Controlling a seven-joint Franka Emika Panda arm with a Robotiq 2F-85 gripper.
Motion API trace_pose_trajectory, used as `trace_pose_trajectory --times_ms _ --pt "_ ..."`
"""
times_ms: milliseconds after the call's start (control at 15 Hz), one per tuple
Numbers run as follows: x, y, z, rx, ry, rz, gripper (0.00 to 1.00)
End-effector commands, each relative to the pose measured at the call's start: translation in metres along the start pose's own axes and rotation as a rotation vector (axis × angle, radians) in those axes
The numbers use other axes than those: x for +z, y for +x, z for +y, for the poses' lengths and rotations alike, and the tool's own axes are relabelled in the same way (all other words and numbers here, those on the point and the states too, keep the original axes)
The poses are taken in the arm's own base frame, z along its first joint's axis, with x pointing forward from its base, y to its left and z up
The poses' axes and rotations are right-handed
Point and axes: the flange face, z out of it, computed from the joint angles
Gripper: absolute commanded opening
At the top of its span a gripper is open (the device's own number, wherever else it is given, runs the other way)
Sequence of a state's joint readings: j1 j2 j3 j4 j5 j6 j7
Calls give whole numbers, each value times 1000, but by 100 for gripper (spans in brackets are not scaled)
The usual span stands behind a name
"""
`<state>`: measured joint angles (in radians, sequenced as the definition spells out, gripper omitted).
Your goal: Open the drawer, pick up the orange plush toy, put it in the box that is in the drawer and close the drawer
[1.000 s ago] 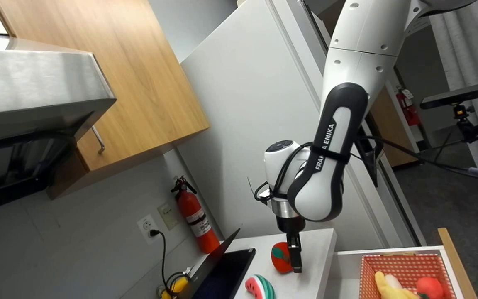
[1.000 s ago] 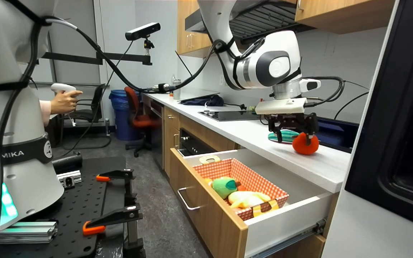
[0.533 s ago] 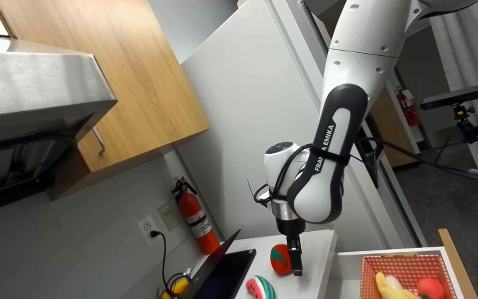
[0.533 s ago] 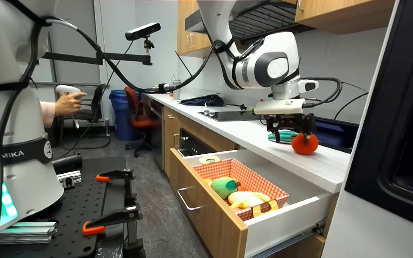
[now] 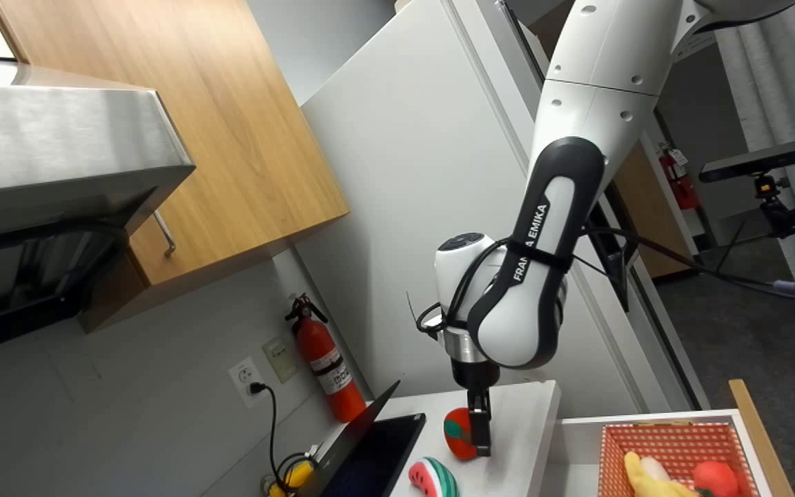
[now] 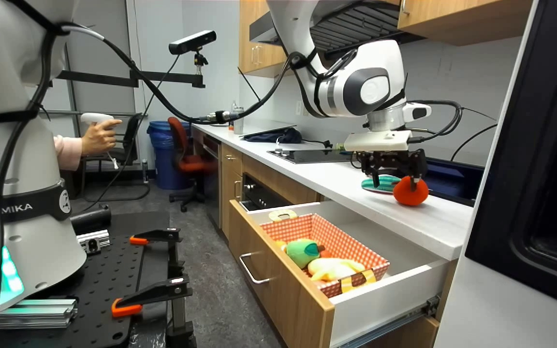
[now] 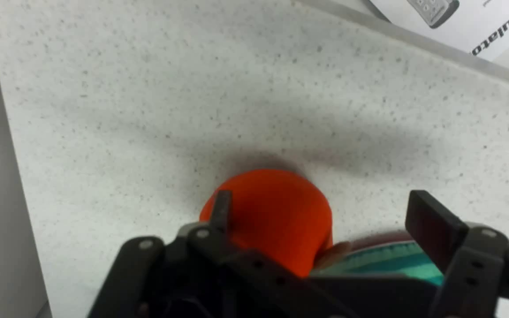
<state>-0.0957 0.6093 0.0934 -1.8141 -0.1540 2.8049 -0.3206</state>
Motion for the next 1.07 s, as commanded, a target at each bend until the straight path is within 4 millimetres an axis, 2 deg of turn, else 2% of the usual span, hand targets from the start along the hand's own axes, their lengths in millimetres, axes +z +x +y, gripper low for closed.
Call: trace_pose_trajectory --times_ms 0,200,467,867,933,1000 --pt "-9 15 16 26 15 81 100" --pt "-15 16 29 40 8 113 100" --pt "-13 13 42 62 12 124 100" --pt "-1 11 36 52 31 108 100" --pt "2 11 33 51 35 105 93" --pt "5 11 31 50 37 103 74"
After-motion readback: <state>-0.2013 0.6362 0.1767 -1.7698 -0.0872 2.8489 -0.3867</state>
